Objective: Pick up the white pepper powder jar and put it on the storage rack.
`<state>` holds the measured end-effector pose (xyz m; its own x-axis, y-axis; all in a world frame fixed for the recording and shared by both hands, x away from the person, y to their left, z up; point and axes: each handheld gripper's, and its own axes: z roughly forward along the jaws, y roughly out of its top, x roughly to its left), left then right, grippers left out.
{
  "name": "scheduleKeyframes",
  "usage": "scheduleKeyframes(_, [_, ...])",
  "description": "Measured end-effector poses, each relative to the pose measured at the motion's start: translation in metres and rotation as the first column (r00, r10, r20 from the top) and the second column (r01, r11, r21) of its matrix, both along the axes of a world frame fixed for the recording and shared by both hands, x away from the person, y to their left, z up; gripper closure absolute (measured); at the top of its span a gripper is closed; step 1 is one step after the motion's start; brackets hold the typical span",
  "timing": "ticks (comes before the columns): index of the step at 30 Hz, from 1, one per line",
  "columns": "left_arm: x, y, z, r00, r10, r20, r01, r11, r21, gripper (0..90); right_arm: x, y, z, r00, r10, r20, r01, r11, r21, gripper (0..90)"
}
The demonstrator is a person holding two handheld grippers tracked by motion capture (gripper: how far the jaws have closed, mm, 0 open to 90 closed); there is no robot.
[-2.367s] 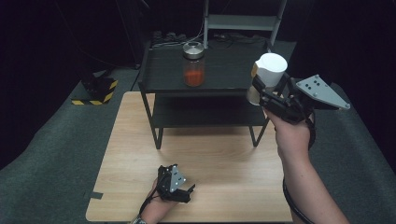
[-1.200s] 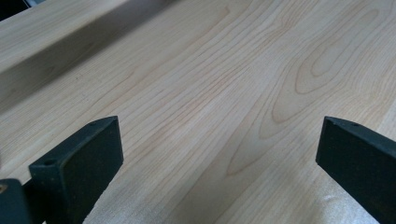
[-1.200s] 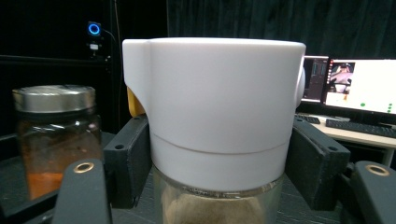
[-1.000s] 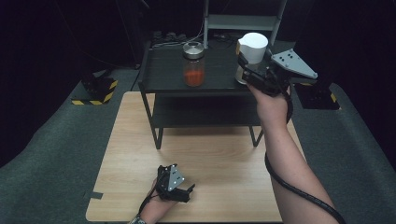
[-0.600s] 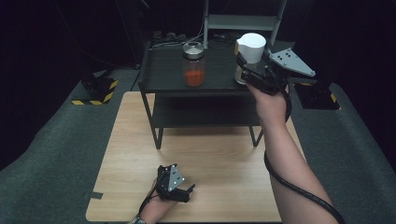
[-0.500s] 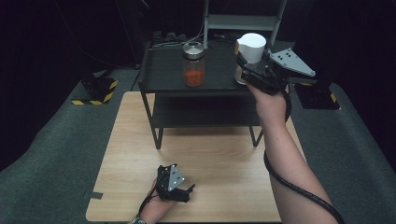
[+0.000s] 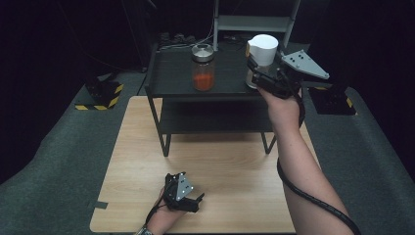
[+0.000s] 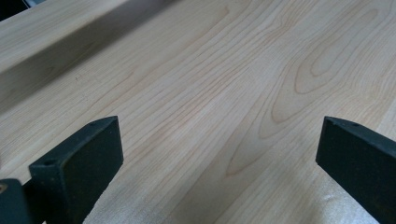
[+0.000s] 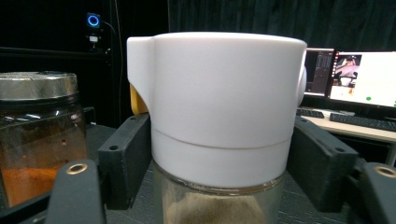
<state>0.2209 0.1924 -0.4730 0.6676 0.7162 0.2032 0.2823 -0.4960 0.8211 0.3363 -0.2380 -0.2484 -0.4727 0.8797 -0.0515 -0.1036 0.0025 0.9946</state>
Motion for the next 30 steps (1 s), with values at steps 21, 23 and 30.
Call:
scheduleKeyframes(21, [-0.001, -0.002, 0.0, 1.0, 0.001, 0.006, -0.001, 1.0, 0.009, 1.0, -0.019, 0.003, 0.005, 0.9999, 0.006, -0.01, -0.006, 0.999, -0.049, 0.0])
scheduleKeyframes(23, [-0.001, -0.002, 0.0, 1.0, 0.001, 0.006, -0.001, 1.0, 0.009, 1.0, -0.021, 0.003, 0.005, 0.9998, 0.011, -0.017, -0.011, 0.999, -0.049, 0.0])
scheduleKeyframes(30, [-0.001, -0.002, 0.0, 1.0, 0.003, 0.004, -0.003, 0.9999, 0.012, 1.0, -0.035, 0.0, 0.003, 0.9997, 0.021, -0.015, -0.022, 0.998, -0.062, 0.0])
